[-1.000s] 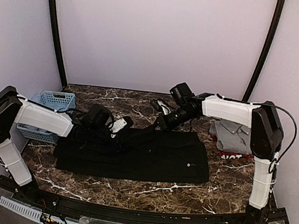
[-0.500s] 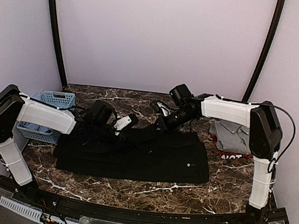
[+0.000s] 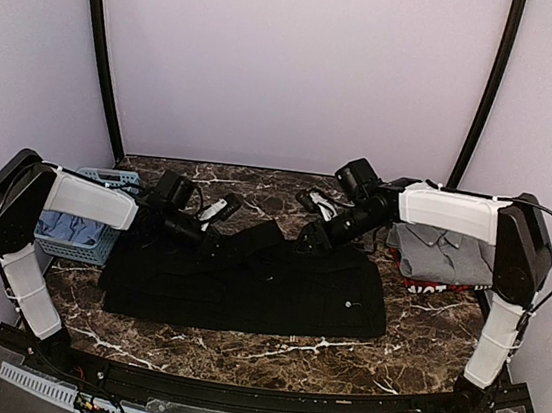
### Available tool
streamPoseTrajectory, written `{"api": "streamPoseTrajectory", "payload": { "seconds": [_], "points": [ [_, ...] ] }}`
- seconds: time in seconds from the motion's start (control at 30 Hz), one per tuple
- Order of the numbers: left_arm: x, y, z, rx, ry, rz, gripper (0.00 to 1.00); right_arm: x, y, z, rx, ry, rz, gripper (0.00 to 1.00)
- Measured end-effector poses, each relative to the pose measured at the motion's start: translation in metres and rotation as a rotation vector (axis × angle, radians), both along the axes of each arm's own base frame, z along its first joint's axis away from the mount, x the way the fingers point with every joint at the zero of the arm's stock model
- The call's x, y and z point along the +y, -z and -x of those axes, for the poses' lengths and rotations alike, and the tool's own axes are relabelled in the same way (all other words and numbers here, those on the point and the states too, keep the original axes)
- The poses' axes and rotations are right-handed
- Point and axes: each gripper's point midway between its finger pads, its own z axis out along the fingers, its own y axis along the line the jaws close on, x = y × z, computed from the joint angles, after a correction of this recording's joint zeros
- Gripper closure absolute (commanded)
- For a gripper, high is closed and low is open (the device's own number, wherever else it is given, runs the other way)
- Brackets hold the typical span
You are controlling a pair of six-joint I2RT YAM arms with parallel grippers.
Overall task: Fold and stack the long sleeve shirts
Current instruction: Pass from the right arm to the left, then pass from the left arm to the right
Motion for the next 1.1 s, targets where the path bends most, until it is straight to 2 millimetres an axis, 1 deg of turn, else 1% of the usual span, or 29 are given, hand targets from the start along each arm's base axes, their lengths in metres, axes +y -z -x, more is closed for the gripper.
{"api": "streamPoseTrajectory", "payload": {
  "seconds": [0.13,0.2,0.27,0.33,0.43,0.53,0.6,0.7,0.77,0.87,0.97,1.1],
  "points": [
    [0.000,0.007,0.001,0.083,0.009,0.030,1.00,-0.009,-0.017,0.008,-0.070,-0.011,-0.020,0.28],
    [-0.001,0.010,0.003,0.128,0.019,0.048,1.00,-0.013,-0.022,0.011,-0.107,-0.018,-0.033,0.27],
    [-0.004,0.011,0.006,0.165,0.032,0.064,1.00,-0.016,-0.024,0.014,-0.134,-0.021,-0.041,0.29],
    [-0.004,0.009,0.007,0.190,0.039,0.080,1.00,-0.019,-0.019,0.017,-0.147,-0.025,-0.042,0.35],
    [-0.007,0.004,0.010,0.220,0.052,0.108,1.00,-0.022,-0.005,0.022,-0.140,-0.030,-0.039,0.44],
    [-0.008,0.000,0.012,0.243,0.060,0.129,1.00,-0.022,0.007,0.028,-0.128,-0.038,-0.041,0.49],
    [-0.009,-0.002,0.013,0.256,0.064,0.142,1.00,-0.018,0.013,0.034,-0.127,-0.050,-0.048,0.52],
    [-0.011,-0.006,0.014,0.265,0.071,0.155,1.00,-0.003,0.020,0.045,-0.129,-0.083,-0.062,0.52],
    [-0.012,-0.008,0.013,0.269,0.073,0.163,1.00,0.009,0.025,0.050,-0.134,-0.106,-0.075,0.51],
    [-0.013,-0.010,0.015,0.273,0.083,0.173,1.00,0.021,0.037,0.052,-0.124,-0.121,-0.071,0.47],
    [-0.014,-0.013,0.015,0.263,0.096,0.190,1.00,0.027,0.044,0.043,-0.129,-0.105,-0.060,0.39],
    [-0.013,-0.011,0.022,0.270,0.121,0.209,1.00,0.033,0.033,0.028,-0.168,-0.081,-0.077,0.28]
  ]
}}
